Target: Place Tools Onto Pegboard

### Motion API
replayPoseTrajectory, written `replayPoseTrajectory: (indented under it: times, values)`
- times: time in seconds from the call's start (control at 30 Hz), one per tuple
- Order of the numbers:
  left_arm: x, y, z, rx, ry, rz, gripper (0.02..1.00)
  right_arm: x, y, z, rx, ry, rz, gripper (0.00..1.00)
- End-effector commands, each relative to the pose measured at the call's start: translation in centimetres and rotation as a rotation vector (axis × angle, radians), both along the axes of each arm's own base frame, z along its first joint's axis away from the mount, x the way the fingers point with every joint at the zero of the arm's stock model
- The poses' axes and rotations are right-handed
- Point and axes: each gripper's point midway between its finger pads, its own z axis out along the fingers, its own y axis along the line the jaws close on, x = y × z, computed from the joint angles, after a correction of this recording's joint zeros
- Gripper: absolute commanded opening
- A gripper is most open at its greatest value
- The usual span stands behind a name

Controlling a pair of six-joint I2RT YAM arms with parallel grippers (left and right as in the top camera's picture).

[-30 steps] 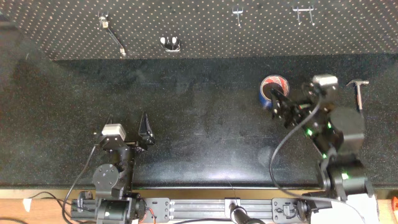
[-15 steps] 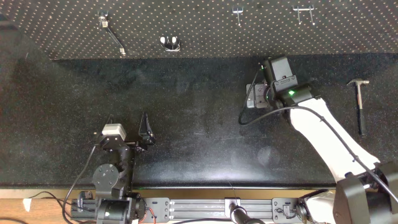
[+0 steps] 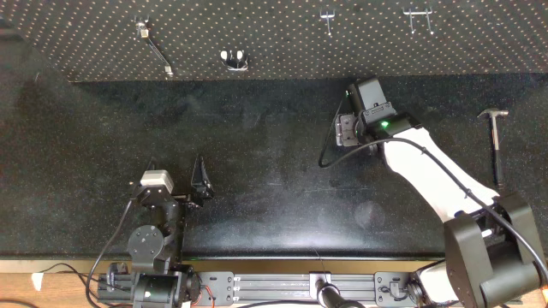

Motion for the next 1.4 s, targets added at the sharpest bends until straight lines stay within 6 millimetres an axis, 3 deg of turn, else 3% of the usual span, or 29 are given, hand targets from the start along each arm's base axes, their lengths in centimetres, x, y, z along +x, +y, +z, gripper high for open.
replayPoseTrajectory:
  times: [0.03, 0.1, 0.13, 0.2, 0.27, 0.33, 0.4, 0.47, 0.63, 0.7, 0.83, 1.0, 1.4]
  values:
    - [0.0, 0.0, -0.1, -0.002, 0.000, -0.002, 0.996, 0.1, 0.4, -1.1, -0.004, 0.033, 0.004, 0.437]
    - [0.0, 0.0, -0.1, -0.002, 0.001, -0.002, 0.996, 0.1, 0.4, -1.1, -0.004, 0.031, 0.004, 0.277]
    - [0.0, 0.0, -0.1, -0.002, 0.001, -0.002, 0.996, 0.1, 0.4, -1.0, -0.003, 0.029, 0.004, 0.080]
    - [0.0, 0.0, -0.1, -0.002, 0.001, -0.002, 0.996, 0.3, 0.5, 0.0, 0.007, 0.001, 0.004, 0.077]
    - [0.0, 0.0, -0.1, -0.002, 0.000, -0.002, 0.996, 0.8, 1.0, 3.8, 0.064, -0.097, -0.001, 0.075]
    - [0.0, 0.0, -0.1, -0.002, 0.000, -0.002, 0.996, 0.6, 2.0, 9.9, 0.141, -0.255, 0.019, 0.075]
    - [0.0, 0.0, -0.1, -0.002, 0.001, -0.002, 0.996, 0.0, 5.1, 16.6, 0.227, -0.468, 0.094, 0.073]
    - [0.0, 0.0, -0.1, -0.002, 0.001, -0.002, 0.996, -0.2, 7.1, 20.9, 0.259, -0.633, 0.105, 0.075]
    - [0.0, 0.0, -0.1, -0.002, 0.001, -0.002, 0.996, 1.4, 10.1, 25.5, 0.228, -0.882, 0.235, 0.073]
    - [0.0, 0.0, -0.1, -0.002, 0.001, -0.002, 0.996, 2.8, 11.1, 25.6, 0.175, -0.952, 0.283, 0.073]
    - [0.0, 0.0, -0.1, -0.002, 0.001, -0.002, 0.996, 5.6, 11.3, 22.6, 0.110, -0.947, 0.233, 0.075]
    - [0.0, 0.0, -0.1, -0.002, 0.000, -0.002, 0.996, 8.2, 9.9, 20.7, 0.022, -0.985, 0.090, 0.075]
    - [0.0, 0.0, -0.1, -0.002, 0.001, -0.002, 0.996, 9.3, 9.1, 20.2, -0.007, -0.999, 0.076, 0.075]
